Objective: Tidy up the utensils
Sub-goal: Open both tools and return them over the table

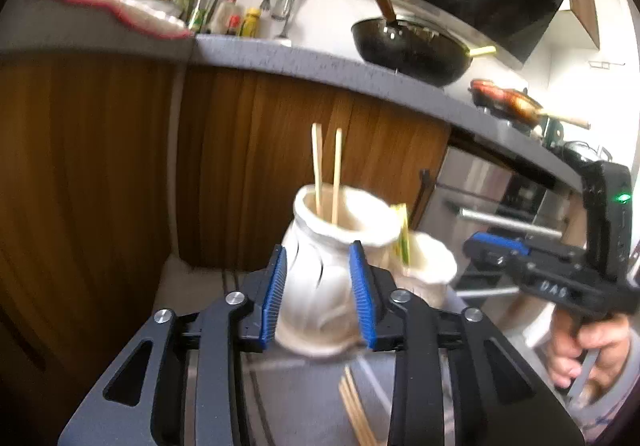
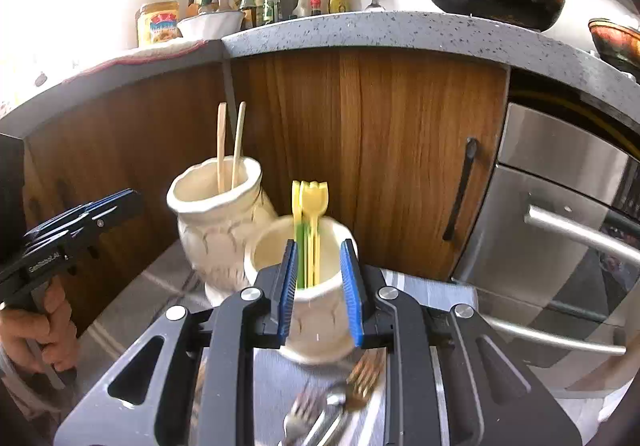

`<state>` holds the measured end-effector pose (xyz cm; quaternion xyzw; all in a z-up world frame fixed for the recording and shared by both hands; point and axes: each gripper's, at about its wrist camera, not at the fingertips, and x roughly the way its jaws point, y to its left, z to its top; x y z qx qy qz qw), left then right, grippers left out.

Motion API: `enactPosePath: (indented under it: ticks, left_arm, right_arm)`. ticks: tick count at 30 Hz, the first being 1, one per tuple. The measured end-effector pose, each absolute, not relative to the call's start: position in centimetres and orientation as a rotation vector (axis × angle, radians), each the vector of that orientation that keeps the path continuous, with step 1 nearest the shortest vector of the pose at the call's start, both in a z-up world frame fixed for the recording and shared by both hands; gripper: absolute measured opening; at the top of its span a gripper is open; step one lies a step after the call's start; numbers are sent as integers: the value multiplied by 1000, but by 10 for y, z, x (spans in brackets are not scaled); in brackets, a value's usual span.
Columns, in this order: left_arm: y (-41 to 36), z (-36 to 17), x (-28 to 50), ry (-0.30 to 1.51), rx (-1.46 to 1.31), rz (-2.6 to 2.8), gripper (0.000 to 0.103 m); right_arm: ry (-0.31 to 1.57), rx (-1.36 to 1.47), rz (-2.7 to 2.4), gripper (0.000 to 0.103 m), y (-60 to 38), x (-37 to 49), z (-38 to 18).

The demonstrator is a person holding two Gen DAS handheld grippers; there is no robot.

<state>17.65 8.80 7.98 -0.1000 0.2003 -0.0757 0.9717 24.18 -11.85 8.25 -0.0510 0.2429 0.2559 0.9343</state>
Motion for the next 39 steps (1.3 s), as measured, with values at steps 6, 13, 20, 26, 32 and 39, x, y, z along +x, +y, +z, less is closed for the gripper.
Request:
enactPosePath:
  ticks: [6, 13, 20, 26, 32, 39]
  left_arm:
    - [78, 44, 170, 540, -195, -164, 44]
    - [64, 4, 159, 713, -192, -170, 44]
    - [44, -12, 156, 774, -115, -178, 44]
    - [32, -19, 161, 823, -37, -152, 44]
    - [26, -21, 161, 841, 17, -136, 43]
    - [34, -21, 159, 856, 18, -114, 39]
  right_arm:
    - [561, -111, 515, 22, -124, 227, 62]
    - [697, -74, 512, 22, -138, 211, 22]
    - [780, -50, 496, 22, -148, 207, -9]
    - [814, -81, 460, 22, -146, 211, -25]
    - [830, -106, 456, 22, -141, 215, -30]
    - [852, -182, 445, 22, -130, 220, -32]
